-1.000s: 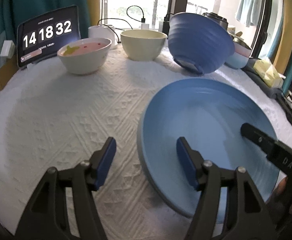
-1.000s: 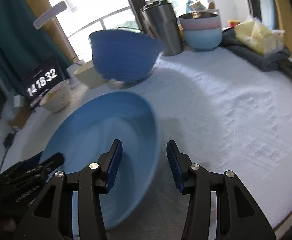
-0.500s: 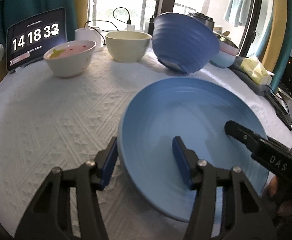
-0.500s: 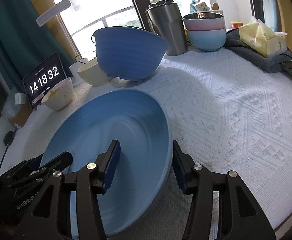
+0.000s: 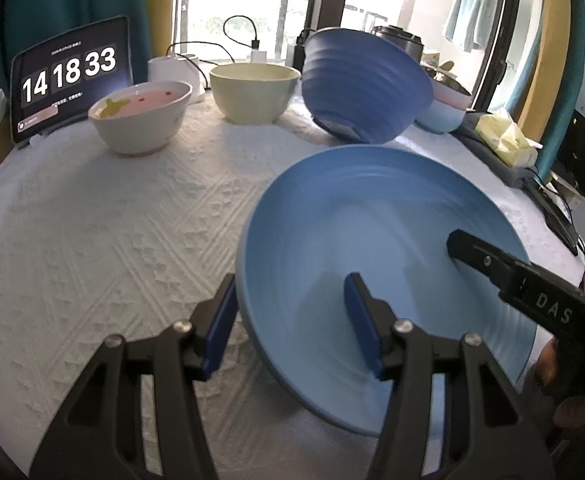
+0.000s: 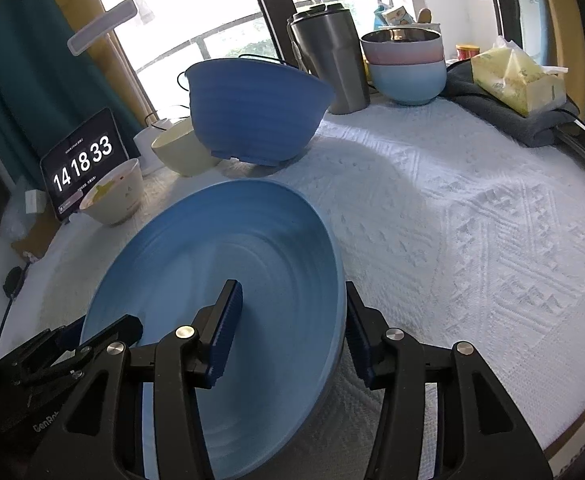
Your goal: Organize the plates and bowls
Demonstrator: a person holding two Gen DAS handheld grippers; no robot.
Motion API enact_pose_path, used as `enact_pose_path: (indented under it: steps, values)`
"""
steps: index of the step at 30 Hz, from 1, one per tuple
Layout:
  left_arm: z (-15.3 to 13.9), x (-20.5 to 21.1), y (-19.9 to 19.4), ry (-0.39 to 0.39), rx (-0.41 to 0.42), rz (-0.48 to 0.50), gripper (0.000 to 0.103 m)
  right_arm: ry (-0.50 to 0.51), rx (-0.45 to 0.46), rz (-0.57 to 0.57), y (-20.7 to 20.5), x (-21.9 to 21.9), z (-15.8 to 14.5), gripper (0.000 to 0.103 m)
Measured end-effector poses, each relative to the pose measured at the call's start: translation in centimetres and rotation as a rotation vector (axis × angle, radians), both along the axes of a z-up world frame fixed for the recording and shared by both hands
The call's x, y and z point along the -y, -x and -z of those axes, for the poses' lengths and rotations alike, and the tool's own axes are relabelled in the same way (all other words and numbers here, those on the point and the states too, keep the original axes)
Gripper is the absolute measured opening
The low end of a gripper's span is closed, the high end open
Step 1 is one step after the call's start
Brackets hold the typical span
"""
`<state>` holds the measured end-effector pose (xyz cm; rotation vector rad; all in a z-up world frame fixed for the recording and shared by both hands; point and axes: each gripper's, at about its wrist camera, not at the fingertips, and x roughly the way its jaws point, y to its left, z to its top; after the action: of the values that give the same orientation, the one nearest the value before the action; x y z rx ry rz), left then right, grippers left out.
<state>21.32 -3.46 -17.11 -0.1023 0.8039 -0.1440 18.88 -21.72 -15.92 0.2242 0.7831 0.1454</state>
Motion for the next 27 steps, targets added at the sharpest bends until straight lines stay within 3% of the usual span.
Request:
enact_pose_path:
  steps: [27]
  values:
    - [-0.5, -6.2, 0.9, 0.074, 0.029, -0.085, 0.055, 0.064, 0.028, -0.063, -0.5, -6.2, -1.6, 0.052]
